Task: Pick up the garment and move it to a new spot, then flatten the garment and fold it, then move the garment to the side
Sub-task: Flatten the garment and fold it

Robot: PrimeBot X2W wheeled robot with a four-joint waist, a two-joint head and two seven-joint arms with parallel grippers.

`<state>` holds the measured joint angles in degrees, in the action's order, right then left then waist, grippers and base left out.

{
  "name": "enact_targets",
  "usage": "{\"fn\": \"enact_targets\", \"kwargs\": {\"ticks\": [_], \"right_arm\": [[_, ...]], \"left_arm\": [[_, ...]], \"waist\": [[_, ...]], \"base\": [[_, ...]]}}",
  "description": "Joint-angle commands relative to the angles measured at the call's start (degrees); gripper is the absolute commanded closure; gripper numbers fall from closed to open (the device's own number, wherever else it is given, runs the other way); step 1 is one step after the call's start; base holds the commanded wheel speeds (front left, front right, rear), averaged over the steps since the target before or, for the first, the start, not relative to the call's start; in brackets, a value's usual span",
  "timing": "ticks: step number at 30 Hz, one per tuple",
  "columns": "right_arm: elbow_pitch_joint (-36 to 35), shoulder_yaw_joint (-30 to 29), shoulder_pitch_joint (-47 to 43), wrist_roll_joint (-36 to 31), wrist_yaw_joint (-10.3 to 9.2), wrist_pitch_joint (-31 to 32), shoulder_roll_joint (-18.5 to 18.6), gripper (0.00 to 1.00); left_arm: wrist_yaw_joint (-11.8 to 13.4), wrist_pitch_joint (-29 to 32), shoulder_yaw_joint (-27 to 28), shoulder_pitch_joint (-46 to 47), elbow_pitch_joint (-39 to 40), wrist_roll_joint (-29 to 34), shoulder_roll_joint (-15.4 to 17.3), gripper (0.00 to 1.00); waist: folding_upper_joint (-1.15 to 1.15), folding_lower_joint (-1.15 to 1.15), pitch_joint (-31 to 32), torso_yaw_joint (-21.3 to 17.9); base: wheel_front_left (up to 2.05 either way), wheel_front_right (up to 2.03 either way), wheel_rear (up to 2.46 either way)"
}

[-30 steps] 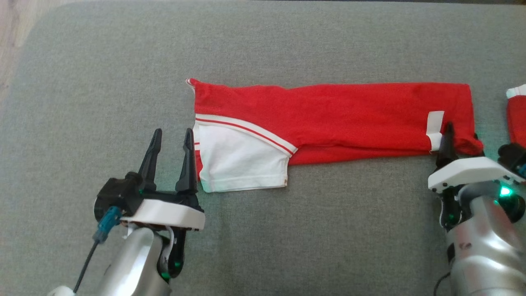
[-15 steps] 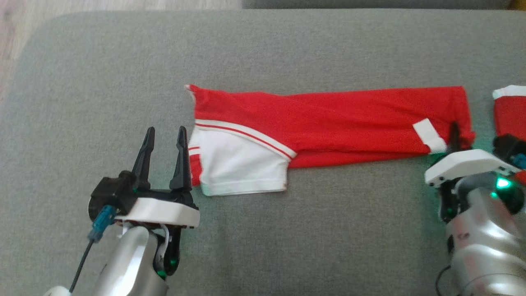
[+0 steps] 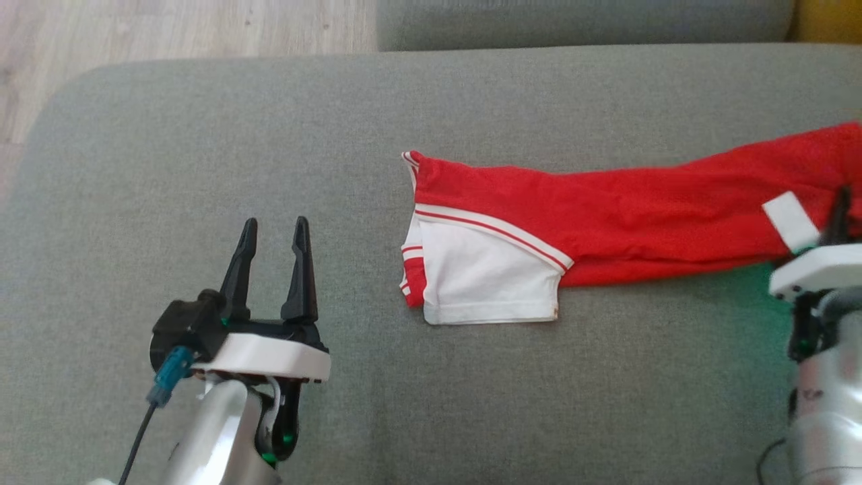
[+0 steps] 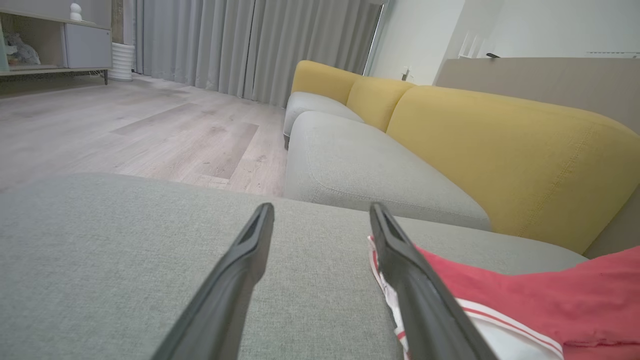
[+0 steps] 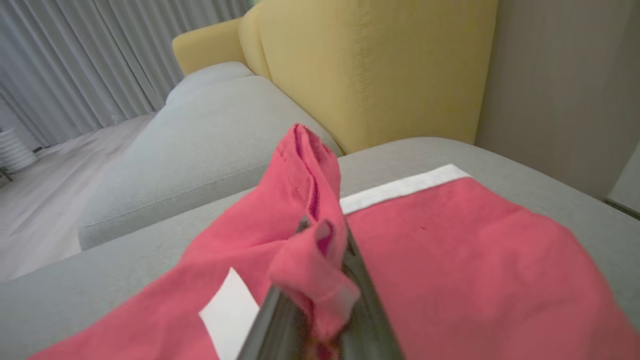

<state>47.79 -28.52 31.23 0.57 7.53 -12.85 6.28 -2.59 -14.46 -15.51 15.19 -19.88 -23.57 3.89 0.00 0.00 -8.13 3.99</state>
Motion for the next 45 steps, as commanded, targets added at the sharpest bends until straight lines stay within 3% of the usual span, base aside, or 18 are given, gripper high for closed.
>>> {"fn": "enact_targets", "kwargs": {"ticks": [1,8,14,19,30,39,40,41,45], "right_arm": [[-2.54,2.10,1.27,-0.23,-0.04,0.24,-0.60,1.00],[-7.64,11.22,0.24,2.94,-0.04,2.33,-3.28,1.00],[-8.60,28.57,-1.06,15.59,-0.04,3.76,-3.38,1.00],[-8.61,40.40,-1.50,20.69,-0.04,4.22,-3.39,1.00],[-2.04,53.69,1.56,27.00,-0.04,1.43,-3.39,1.00],[4.27,61.00,4.52,30.81,-0.04,-0.13,-3.40,1.00],[4.33,61.82,4.70,30.91,-0.04,-0.24,-3.40,0.58],[4.00,62.76,4.76,31.23,-0.04,-0.37,-3.40,0.00],[-0.67,68.78,3.97,35.71,-0.04,0.15,-3.40,0.00]], "left_arm": [[-0.23,-0.53,2.21,0.83,1.96,0.57,0.25,0.00],[-0.24,-0.53,2.42,0.03,2.04,0.62,-0.11,0.00],[-0.36,-0.53,1.81,0.05,1.92,0.76,-0.24,0.00],[-0.59,-0.39,0.66,0.77,1.69,1.12,-0.24,0.00],[-0.52,-0.10,-1.61,2.46,1.48,0.78,-0.52,0.00],[-0.17,0.16,-2.13,3.25,1.29,0.28,-0.56,0.00],[-0.17,0.16,-2.17,3.40,1.27,0.24,-0.56,0.00],[-0.18,0.15,-2.20,3.57,1.23,0.20,-0.55,0.00],[-0.10,0.11,-2.19,4.13,0.75,0.04,-0.50,0.00]], "waist": [[0.00,0.00,0.69,0.16],[0.00,0.00,3.63,1.55],[0.00,0.00,4.89,4.21],[0.00,0.00,4.52,6.45],[0.00,0.00,2.36,10.87],[0.00,0.00,0.11,11.41],[0.00,0.00,-0.04,11.38],[0.00,0.00,-0.19,11.35],[0.00,0.00,-0.36,11.00]], "base": [[0.00,0.00,0.00],[0.00,0.00,0.00],[0.00,0.00,0.00],[0.00,0.00,0.00],[0.00,0.00,0.00],[0.00,0.00,0.00],[0.00,0.00,0.00],[0.00,0.00,0.00],[0.00,0.00,0.00]]}}
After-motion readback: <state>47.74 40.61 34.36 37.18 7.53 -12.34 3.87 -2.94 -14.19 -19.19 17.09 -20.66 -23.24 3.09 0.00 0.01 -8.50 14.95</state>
